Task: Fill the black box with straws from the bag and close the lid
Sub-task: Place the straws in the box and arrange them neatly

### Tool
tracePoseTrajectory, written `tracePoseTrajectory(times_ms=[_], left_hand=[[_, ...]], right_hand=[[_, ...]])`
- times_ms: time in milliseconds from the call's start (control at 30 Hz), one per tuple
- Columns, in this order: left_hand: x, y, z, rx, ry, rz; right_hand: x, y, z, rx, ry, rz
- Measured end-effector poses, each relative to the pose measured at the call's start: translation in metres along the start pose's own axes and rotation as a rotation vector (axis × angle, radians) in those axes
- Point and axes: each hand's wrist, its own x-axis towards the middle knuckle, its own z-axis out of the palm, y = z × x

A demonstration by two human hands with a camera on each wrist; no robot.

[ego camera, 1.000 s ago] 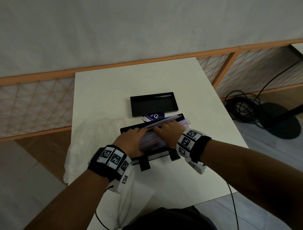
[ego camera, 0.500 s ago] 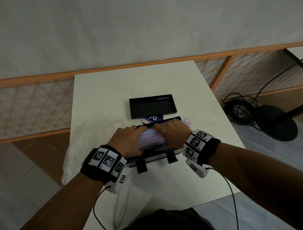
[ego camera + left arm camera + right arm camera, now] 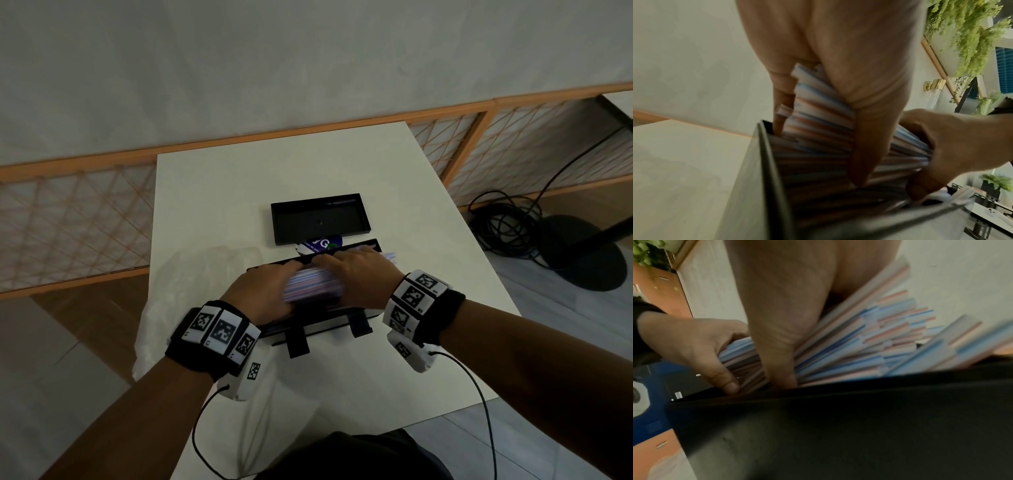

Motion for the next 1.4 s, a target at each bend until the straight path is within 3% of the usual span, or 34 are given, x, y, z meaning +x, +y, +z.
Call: tracePoseTrajectory(times_ms=[167, 267, 333, 367, 433, 467, 600, 800, 967, 1167, 1400], left_hand=[[0.002, -0.006, 0.013, -0.014, -0.027, -0.003], [0.003, -0.011, 0.016, -0.026, -0.021, -0.001], [0.003, -0.014, 0.019, -0.030, -0.021, 0.008], [0.002, -0.014, 0.020, -0.028, -0.020, 0.008], [0.001, -0.014, 0.024, -0.026, -0.010, 0.011], [0.000, -0.014, 0.026, -0.035, -0.009, 0.012], [0.000, -0.015, 0.030, -0.081, -0.014, 0.019], [-0.003, -0.013, 0.029, -0.034, 0.003, 0.028], [-0.002, -0.018, 0.034, -0.070, 0.052, 0.065], [-0.005, -0.028, 0.032, -0.176, 0.107, 0.119], [-0.004, -0.036, 0.029, -0.142, 0.163, 0.091]], right_hand=[[-0.004, -0.002, -0.006, 0.044, 0.002, -0.092], [-0.015, 0.006, -0.021, 0.155, 0.236, -0.072], [-0.024, 0.021, -0.026, 0.355, 0.467, 0.186], [-0.028, 0.028, -0.025, 0.485, 0.487, 0.369], [-0.034, 0.029, -0.016, 0.727, 0.323, 0.653], [-0.034, 0.024, -0.008, 0.802, 0.237, 0.701], [-0.027, 0.005, 0.012, 0.867, 0.231, 0.655], [-0.030, 0.006, 0.009, 1.185, 0.584, 0.615], [-0.027, 0.011, 0.013, 1.170, 0.556, 0.597], [-0.036, 0.030, -0.002, 1.403, 0.739, 0.656], [-0.044, 0.051, 0.001, 0.940, 0.464, 0.749]])
